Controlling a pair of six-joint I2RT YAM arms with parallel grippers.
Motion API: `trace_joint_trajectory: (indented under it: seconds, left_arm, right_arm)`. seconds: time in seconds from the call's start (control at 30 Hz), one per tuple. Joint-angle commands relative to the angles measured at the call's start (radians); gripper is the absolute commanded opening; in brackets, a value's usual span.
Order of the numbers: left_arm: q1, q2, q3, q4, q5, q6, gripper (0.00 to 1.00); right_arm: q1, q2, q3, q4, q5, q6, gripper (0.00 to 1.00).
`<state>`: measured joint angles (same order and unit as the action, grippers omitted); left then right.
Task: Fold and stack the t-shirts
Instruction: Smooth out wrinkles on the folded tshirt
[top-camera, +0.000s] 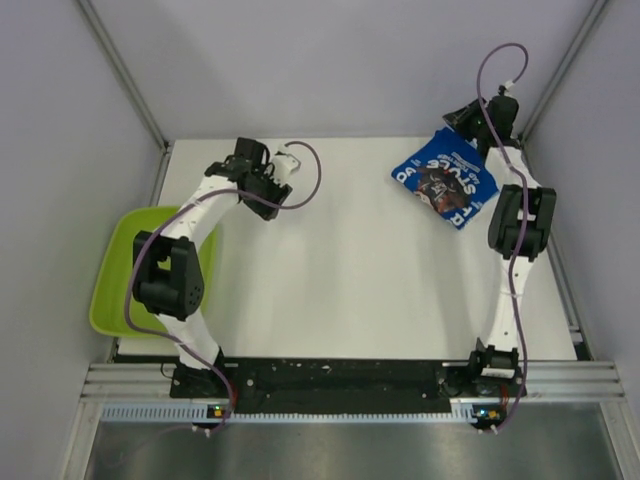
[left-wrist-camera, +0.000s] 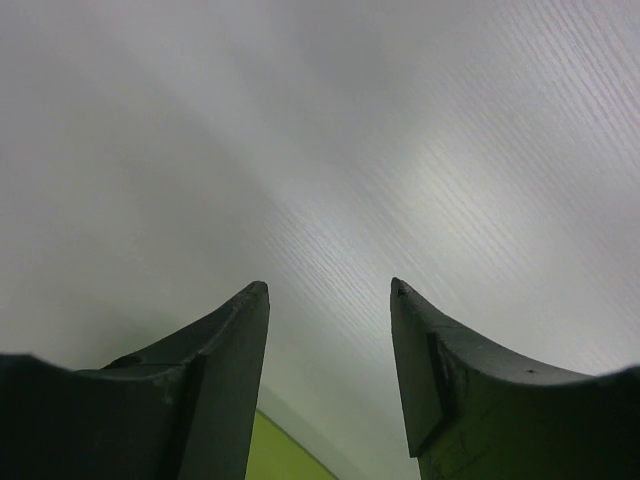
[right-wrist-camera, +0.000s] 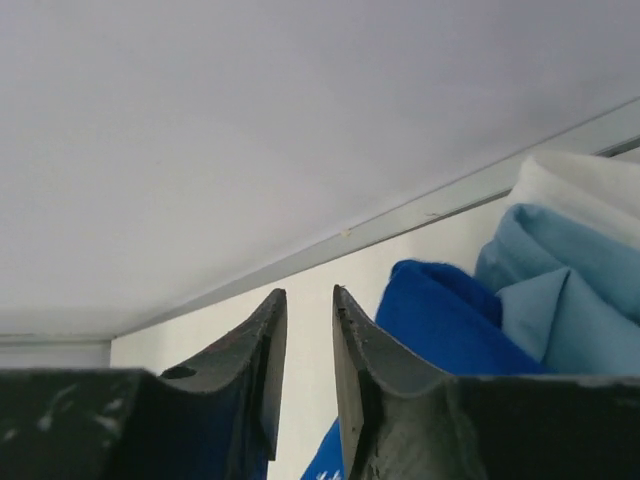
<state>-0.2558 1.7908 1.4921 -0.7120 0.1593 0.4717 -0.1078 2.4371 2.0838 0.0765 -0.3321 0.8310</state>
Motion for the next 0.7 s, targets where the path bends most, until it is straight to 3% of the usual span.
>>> trace_joint_trajectory:
  seconds: [0.0,0.07,0.1,0.37,0.53,0.67]
  left_arm:
    - [0.007,-0.090,-0.013,0.025,0.017,0.007,0.57]
    - [0.007,-0.120,-0.032,0.035,0.022,-0.004,0.58]
    - [0.007,-0.140,-0.047,0.045,0.023,-0.010,0.58]
    - [0.015,-0.370,-0.303,0.170,0.017,-0.065,0.63]
    - [0.059,-0.500,-0.516,0.302,0.075,-0.111,0.70]
    - [0.102,-0.588,-0.699,0.530,0.065,-0.162,0.73]
  right_arm:
    - [0.013,-0.326,-0.075,0.016,-0.106,-0.180,0.44]
    - [0.016,-0.461,-0.180,0.000,-0.136,-0.265,0.94]
    - [0.017,-0.534,-0.248,-0.010,-0.145,-0.303,0.99]
    - [0.060,-1.114,-0.934,-0.052,-0.078,-0.503,0.99]
    - [0.083,-1.366,-1.284,-0.023,0.065,-0.593,0.99]
    - [0.102,-1.522,-1.529,0.064,0.247,-0.607,0.99]
